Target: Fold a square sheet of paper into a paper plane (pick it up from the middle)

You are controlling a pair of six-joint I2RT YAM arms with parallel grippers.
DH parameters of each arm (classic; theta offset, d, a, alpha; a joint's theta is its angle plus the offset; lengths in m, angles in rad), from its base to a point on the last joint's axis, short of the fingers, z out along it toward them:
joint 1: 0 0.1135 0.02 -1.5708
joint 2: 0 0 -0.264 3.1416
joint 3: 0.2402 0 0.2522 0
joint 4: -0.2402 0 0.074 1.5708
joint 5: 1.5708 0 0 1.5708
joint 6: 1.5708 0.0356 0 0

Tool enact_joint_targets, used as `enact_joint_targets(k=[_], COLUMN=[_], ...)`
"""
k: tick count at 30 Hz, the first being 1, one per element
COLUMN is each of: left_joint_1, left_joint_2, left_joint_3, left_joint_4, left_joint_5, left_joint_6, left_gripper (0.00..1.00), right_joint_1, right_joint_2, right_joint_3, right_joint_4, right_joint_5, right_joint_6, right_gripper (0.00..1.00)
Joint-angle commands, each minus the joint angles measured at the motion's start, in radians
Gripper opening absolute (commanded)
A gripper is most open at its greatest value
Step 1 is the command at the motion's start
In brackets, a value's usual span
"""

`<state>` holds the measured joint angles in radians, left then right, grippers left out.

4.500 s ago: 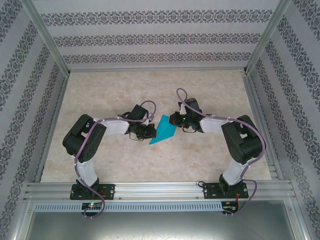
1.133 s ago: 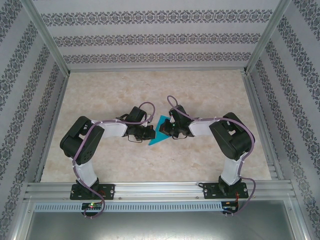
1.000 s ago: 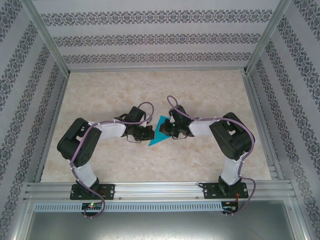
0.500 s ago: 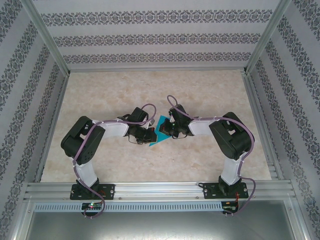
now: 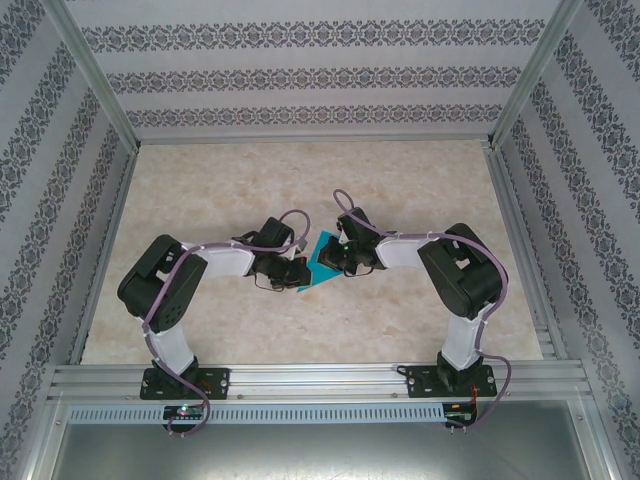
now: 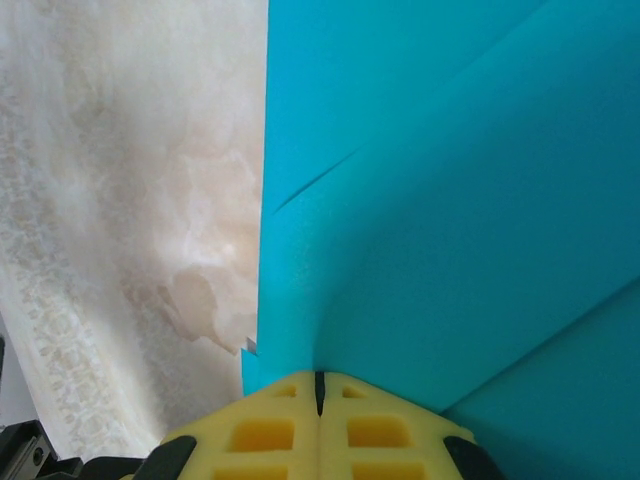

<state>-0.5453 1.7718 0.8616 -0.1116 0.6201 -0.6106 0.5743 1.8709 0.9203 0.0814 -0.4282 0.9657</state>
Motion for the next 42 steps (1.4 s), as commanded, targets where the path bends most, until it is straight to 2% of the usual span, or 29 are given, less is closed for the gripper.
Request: enact_joint_targets(k=[1, 10, 15, 24, 35, 42], left_joint_1=[0.016, 0.05, 0.083, 0.09, 0.062, 0.058], left_joint_2=[-0.018, -0.055, -0.068, -0.234, -0.021, 0.029], left_joint_3=[-0.058, -0.156, -0.25, -0.19, -0.047, -0.065], left_joint_4=[-0.064, -0.022, 0.062, 0.132, 0.143, 0.096], left_joint_5=[-0.016, 0.026, 0.093, 0.115, 0.128, 0.076], left_joint_6=[-0.023, -0.04, -0.064, -0.071, -0.069, -0.048], left_gripper=[0.01, 0.0, 0.0, 0.0, 0.0, 0.0], right_joint_1=[0.013, 0.014, 0.013, 0.013, 0.015, 0.016], right_joint_2=[0.079, 0.095, 0.1, 0.1, 0.111, 0.112], right_joint_3=[-0.035, -0.023, -0.023, -0.025, -0.022, -0.021], right_joint_4=[-0.185, -0.219, -0.224, -0.223, -0.221, -0.227], right_joint_5=[0.088, 0.095, 0.094, 0.094, 0.088, 0.088], right_joint_6=[-0.021, -0.029, -0.032, -0.029, -0.022, -0.024], right_gripper=[0.0, 0.0, 0.0, 0.0, 0.0, 0.0])
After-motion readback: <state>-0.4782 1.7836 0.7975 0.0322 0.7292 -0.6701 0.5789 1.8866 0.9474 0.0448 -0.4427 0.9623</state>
